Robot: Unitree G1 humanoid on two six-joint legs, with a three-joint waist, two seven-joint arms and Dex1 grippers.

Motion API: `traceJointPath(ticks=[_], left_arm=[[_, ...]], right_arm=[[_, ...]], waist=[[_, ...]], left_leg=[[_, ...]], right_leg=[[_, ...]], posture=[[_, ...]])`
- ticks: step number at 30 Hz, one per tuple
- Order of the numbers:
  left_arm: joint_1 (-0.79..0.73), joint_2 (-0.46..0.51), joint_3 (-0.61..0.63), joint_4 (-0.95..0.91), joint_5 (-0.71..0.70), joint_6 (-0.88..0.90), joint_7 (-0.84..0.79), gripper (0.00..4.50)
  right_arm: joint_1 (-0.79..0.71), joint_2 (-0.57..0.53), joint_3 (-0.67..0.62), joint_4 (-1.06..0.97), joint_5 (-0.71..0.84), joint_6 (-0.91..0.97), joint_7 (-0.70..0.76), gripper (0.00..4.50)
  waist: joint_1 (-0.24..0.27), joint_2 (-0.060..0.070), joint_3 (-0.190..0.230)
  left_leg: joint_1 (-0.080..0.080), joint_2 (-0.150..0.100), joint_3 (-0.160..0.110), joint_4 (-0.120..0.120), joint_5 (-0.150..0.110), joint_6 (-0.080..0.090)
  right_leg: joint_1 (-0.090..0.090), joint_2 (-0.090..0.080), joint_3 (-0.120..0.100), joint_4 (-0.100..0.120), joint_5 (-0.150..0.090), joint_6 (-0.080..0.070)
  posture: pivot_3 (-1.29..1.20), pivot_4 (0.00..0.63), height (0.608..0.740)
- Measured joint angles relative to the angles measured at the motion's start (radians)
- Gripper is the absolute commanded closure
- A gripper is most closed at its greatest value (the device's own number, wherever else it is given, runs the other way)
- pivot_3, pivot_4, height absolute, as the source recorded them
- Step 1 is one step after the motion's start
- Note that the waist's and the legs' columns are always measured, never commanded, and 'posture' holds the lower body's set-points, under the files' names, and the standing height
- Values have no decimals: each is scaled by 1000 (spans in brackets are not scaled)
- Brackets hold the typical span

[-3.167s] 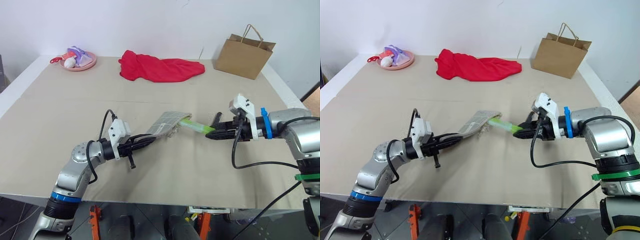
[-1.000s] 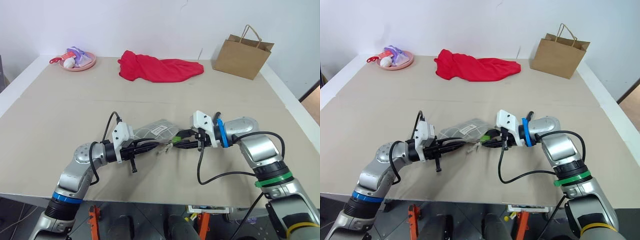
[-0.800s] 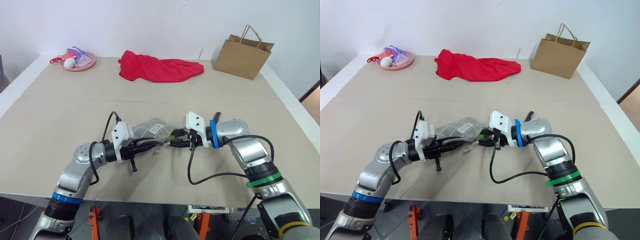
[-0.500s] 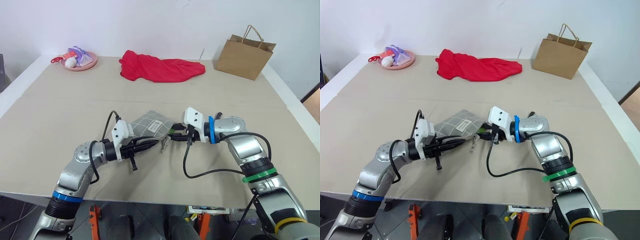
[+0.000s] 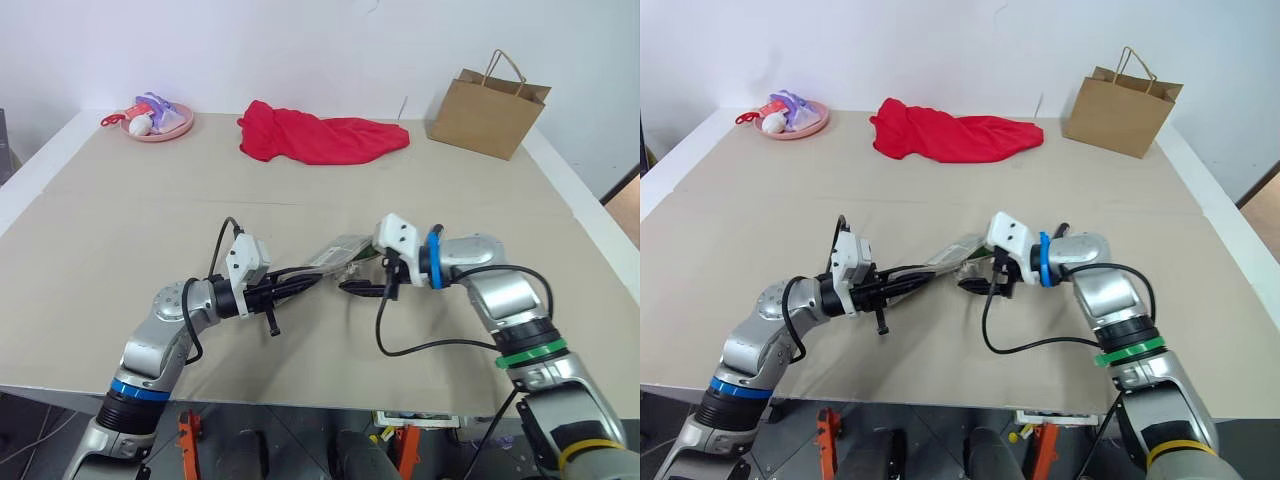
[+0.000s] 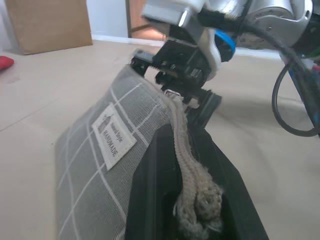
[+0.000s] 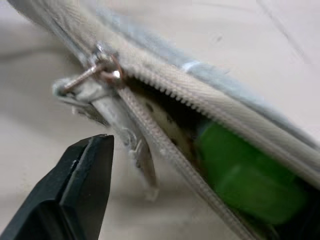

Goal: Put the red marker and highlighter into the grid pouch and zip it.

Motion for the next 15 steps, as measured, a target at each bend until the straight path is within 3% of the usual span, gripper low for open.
traceJointPath(ticks=[6, 11, 13, 15], left_arm=[[-5, 3, 43, -2, -38, 31, 37, 4500], [-5, 4, 45, -4, -50, 47, 43, 4500], [-5, 7, 46, -5, -51, 51, 44, 4500], [-5, 10, 48, -7, -51, 53, 46, 4500]], right_arm=[[36, -163, -231, -89, 219, 172, 77, 50], [40, -184, -426, -129, 435, 323, 77, 50], [33, -184, -493, -129, 494, 377, 33, 50], [-6, -176, -482, -72, 438, 369, -78, 50]], waist=[[8, 0, 0], [5, 0, 0], [5, 0, 0], [-3, 0, 0]], left_leg=[[0, 0, 0, 0, 0, 0], [1, 1, 0, 0, 0, 0], [1, 1, 0, 0, 0, 0], [2, 1, 1, 0, 0, 0]], right_leg=[[0, 0, 0, 0, 0, 0], [1, 1, 0, 0, 0, 0], [1, 1, 0, 0, 0, -1], [1, 1, 2, 0, 1, 0]], posture=[[0, 150, 740], [0, 150, 740], [0, 150, 740], [0, 150, 740]])
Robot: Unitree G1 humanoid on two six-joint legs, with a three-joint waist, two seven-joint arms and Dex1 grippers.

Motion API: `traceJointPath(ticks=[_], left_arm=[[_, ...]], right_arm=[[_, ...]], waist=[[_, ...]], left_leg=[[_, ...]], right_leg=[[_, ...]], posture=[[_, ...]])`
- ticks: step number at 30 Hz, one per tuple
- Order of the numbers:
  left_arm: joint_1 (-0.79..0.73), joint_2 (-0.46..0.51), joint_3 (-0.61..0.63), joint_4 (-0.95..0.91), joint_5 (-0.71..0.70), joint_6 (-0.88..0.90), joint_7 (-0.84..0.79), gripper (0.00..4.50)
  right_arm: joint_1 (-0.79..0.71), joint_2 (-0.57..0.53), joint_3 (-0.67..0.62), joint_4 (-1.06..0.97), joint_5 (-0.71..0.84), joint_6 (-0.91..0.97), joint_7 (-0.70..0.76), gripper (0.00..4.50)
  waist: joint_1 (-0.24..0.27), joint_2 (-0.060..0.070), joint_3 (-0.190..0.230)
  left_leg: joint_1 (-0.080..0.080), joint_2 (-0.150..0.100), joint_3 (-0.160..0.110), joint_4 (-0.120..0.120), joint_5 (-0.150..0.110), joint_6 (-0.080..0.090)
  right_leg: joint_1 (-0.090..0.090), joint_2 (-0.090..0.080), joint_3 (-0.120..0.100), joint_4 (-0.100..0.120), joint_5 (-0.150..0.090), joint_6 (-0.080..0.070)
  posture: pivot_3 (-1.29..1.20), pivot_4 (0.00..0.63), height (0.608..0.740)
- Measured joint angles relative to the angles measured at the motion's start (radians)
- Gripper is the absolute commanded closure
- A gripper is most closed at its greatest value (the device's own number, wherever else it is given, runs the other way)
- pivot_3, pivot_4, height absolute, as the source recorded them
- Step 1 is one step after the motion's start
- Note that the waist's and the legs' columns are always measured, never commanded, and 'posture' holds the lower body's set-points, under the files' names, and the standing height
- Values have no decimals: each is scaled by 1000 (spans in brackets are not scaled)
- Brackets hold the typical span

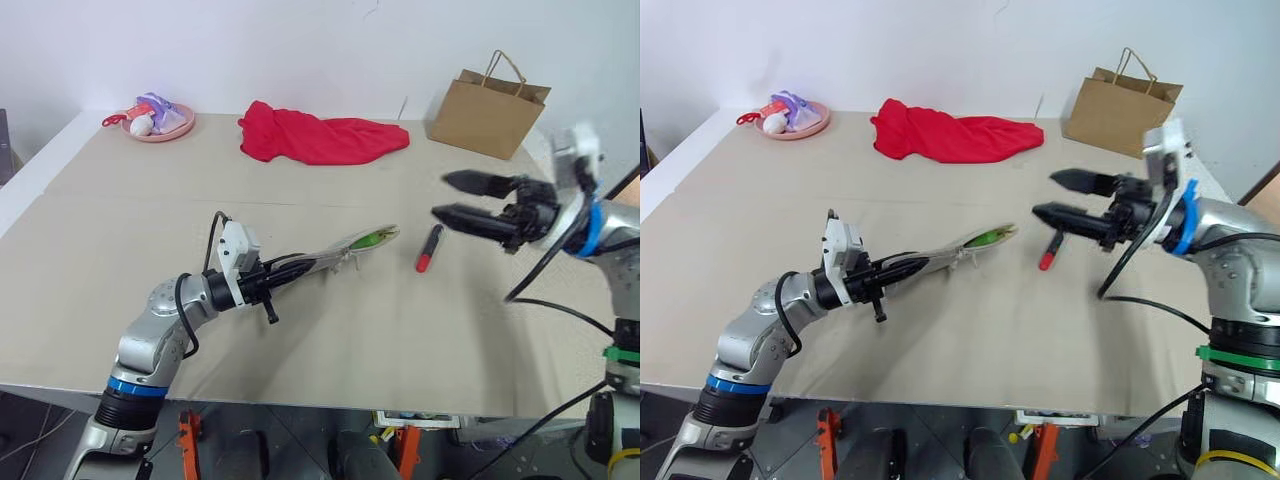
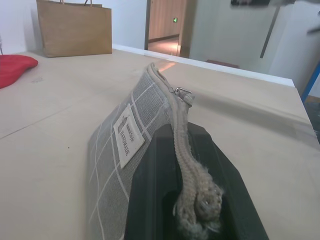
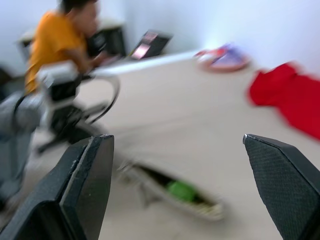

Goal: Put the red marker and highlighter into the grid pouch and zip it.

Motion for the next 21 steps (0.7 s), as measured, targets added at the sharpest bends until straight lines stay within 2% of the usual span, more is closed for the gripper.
traceJointPath(ticks=[4, 7, 10, 13, 21], left_arm=[[0, 7, -1, -12, 0, 4, 8, 4500], [0, 11, -1, -21, 0, 9, 17, 4500], [3, 16, -3, -36, 0, 11, 23, 4500], [7, 16, -4, -38, 1, 11, 27, 4500], [22, 14, -13, -41, 5, 7, 35, 4500]], right_arm=[[-60, 56, 113, 202, -239, 19, -333, 50], [-8, 106, 173, 206, -311, 37, -435, 50], [28, 242, 171, 119, -349, 142, -633, 50], [30, 324, 140, 76, -349, 223, -745, 50], [37, 358, 78, 66, -366, 284, -875, 50]], waist=[[-3, -1, 0], [0, 0, 0], [-2, 0, 0], [0, 0, 0], [1, 0, -1]], left_leg=[[1, -1, 1, 0, 1, 0], [-2, -1, 1, -2, 1, 0], [-4, -1, 0, -3, 0, 0], [-4, -1, 0, -3, 0, 0], [-4, -4, 0, -1, 0, 0]], right_leg=[[0, 0, 3, 0, 1, 1], [-3, 0, 2, 0, 0, 1], [-5, 0, 3, 0, 0, 1], [-5, -1, 2, 0, 0, 1], [-3, -4, 1, 0, 0, 3]], posture=[[0, 150, 740], [0, 150, 740], [0, 150, 740], [0, 150, 740], [0, 150, 740]])
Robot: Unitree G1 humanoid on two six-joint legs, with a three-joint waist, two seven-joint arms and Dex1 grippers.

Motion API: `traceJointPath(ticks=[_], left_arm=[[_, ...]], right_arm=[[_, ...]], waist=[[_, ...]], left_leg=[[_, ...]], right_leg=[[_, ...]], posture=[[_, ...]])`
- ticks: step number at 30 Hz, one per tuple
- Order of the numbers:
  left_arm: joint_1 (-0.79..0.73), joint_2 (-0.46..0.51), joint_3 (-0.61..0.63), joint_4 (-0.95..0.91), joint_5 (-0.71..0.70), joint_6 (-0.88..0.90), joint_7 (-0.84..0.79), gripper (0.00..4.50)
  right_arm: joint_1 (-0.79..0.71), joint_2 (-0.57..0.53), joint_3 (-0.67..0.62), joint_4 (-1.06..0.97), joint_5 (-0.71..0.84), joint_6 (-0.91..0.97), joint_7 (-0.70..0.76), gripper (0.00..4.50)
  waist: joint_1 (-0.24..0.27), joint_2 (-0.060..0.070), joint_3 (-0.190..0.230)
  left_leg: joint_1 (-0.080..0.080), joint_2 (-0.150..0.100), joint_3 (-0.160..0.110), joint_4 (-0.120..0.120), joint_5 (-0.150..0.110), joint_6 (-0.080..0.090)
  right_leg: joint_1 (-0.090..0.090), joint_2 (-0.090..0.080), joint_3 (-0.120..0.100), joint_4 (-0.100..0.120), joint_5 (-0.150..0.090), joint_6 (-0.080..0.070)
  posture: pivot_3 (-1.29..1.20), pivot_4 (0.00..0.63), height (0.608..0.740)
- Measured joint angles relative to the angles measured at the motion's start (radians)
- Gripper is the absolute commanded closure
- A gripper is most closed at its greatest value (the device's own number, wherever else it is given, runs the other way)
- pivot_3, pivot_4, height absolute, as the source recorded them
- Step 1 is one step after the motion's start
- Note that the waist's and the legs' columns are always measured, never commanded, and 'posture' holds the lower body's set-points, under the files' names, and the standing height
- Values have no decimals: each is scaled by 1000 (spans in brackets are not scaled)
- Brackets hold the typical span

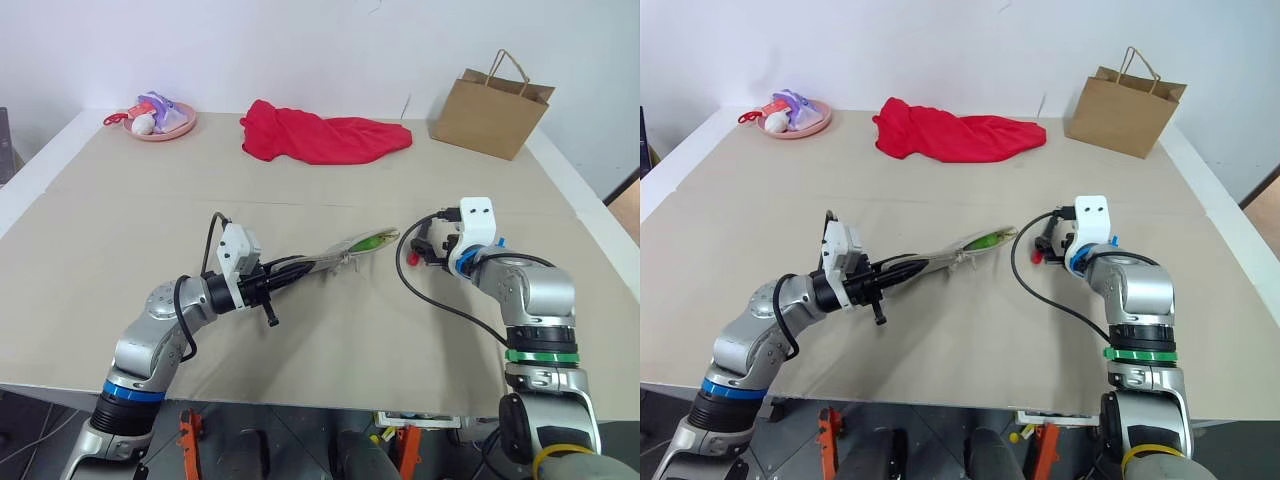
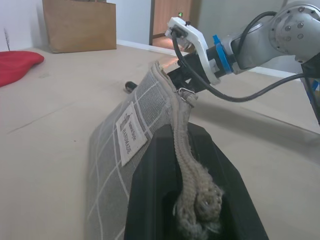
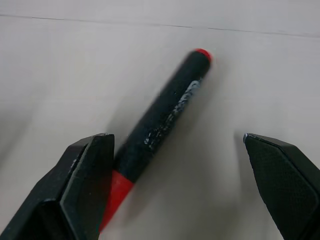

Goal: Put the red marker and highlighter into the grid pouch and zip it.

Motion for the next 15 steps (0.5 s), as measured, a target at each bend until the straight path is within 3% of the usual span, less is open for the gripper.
traceJointPath(ticks=[15], left_arm=[[46, -7, -6, 0, 19, -67, -14, 4500]], right_arm=[[36, 93, -28, -94, 20, 85, -54, 50]], waist=[[-2, 0, -1]], left_leg=[[1, 3, -1, 0, 0, 0]], right_leg=[[1, 3, -1, 0, 0, -2]], posture=[[0, 150, 740]])
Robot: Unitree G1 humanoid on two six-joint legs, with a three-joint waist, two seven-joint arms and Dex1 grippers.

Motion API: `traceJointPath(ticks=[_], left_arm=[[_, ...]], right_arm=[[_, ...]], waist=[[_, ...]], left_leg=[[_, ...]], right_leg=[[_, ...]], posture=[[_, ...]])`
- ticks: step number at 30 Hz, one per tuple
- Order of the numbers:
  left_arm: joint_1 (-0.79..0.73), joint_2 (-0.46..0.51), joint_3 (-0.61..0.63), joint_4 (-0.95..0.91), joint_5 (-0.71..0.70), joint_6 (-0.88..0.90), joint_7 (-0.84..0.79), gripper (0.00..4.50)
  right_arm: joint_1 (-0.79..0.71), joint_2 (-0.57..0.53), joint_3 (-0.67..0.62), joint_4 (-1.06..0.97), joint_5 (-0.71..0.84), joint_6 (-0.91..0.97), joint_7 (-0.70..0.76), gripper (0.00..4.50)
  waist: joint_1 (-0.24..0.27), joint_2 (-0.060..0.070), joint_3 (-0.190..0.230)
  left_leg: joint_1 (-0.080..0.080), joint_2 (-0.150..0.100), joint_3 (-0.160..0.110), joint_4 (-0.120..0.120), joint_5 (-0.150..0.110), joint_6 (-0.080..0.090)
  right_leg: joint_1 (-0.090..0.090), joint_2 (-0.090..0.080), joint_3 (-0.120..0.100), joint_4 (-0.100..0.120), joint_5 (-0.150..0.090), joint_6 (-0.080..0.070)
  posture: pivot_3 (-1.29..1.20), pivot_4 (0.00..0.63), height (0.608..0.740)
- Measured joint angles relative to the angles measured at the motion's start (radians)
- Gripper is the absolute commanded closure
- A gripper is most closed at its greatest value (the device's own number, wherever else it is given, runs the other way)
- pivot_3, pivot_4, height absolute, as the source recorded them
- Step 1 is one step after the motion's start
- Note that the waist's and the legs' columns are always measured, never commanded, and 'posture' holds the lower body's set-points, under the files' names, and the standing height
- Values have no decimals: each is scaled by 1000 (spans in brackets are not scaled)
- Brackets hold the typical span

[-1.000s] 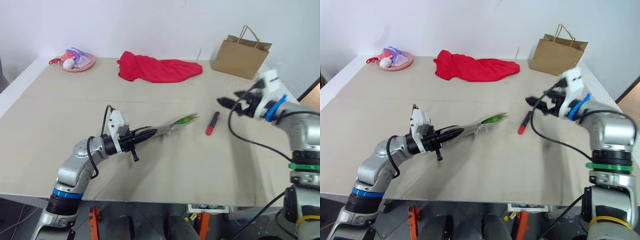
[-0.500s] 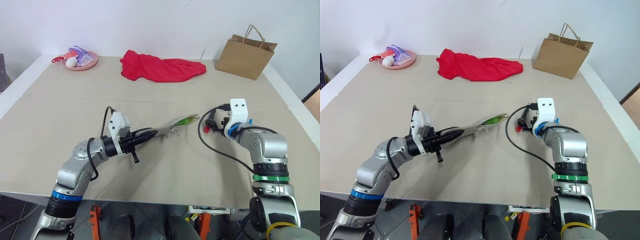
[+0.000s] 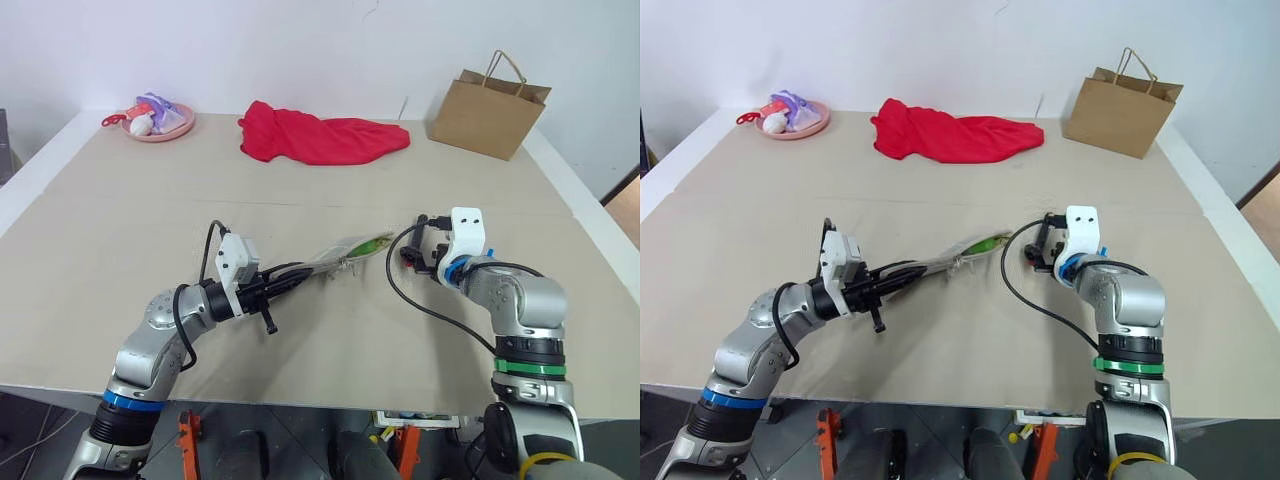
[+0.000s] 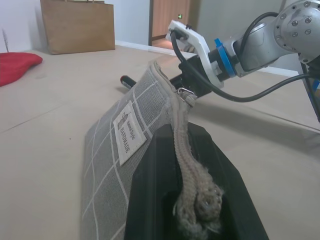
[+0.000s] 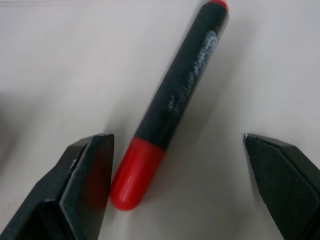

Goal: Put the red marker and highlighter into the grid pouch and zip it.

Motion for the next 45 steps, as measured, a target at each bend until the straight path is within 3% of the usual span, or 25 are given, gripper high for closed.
traceJointPath(ticks=[5, 9, 13, 14, 21, 25, 27, 31, 36, 39, 45], left_arm=[[7, -14, -2, 7, 7, -17, -3, 4500], [8, -17, -2, 9, 8, -20, -4, 4500], [8, -19, -3, 15, 15, -29, -4, 4500], [8, -19, -3, 17, 16, -30, -4, 4500], [13, -19, -3, 18, 16, -39, -8, 4500], [17, -17, -2, 19, 15, -44, -27, 4500], [18, -14, -1, 21, 15, -50, -34, 4500], [15, -10, 1, 36, 15, -53, -47, 4500], [15, -7, 1, 45, 15, -54, -53, 4500], [14, -8, 1, 47, 15, -53, -53, 4500], [14, -9, -1, 47, 15, -53, -53, 4500]], right_arm=[[-25, 26, 12, 50, -26, -41, -38, 50], [-26, 41, 39, 117, -69, -119, -64, 1599], [-19, 39, 62, 174, -101, -206, -59, 3621], [-15, 39, 67, 175, -104, -218, -54, 3912], [17, -2, 70, 166, -106, -274, 12, 3936], [56, -86, 93, 155, -96, -366, 146, 3936], [68, -179, 129, 100, -92, -436, 277, 3936], [114, -467, 164, -94, -84, -661, 609, 3936], [185, -741, 101, -192, 10, -676, 920, 3936], [212, -790, 91, -252, 26, -693, 989, 3936], [215, -789, 136, -282, 0, -706, 987, 3936]], waist=[[-1, -1, -1], [-2, -6, -4], [-4, -7, -4], [-4, -7, -5], [-3, -8, -5], [0, -3, -2], [0, 1, 0], [0, 1, 0], [2, 1, 1], [-2, 0, 1], [0, 0, 2]], left_leg=[[1, 1, 0, 0, 0, 0], [5, 1, 1, 0, 1, 0], [9, 2, 1, 0, 2, 2], [9, 2, 1, 0, 2, 2], [9, 2, 1, -1, 2, 2], [4, -1, 1, -1, 2, 2], [1, -2, 1, -1, 2, 3], [0, -2, 0, -2, -1, 4], [0, -2, -1, -2, -2, 4], [3, 0, -1, -2, -2, 4], [4, 0, 0, -1, -2, 4]], right_leg=[[0, 0, 0, 0, 0, 0], [3, 1, 1, 0, -1, 3], [5, 1, 3, 0, -1, 4], [6, 1, 3, 0, -1, 4], [6, 1, 2, 0, -1, 4], [2, -1, 3, 0, -1, 4], [-1, -2, 5, 0, 0, 5], [0, -2, 1, -2, -5, 7], [0, -2, 0, -2, -6, 5], [1, -1, 2, -2, -7, 5], [2, -2, 3, -2, -5, 6]], posture=[[0, 150, 740], [0, 150, 740], [0, 150, 740], [0, 150, 740], [0, 150, 740], [0, 150, 740], [0, 150, 740], [0, 150, 740], [0, 150, 740], [0, 150, 740], [0, 150, 740]])
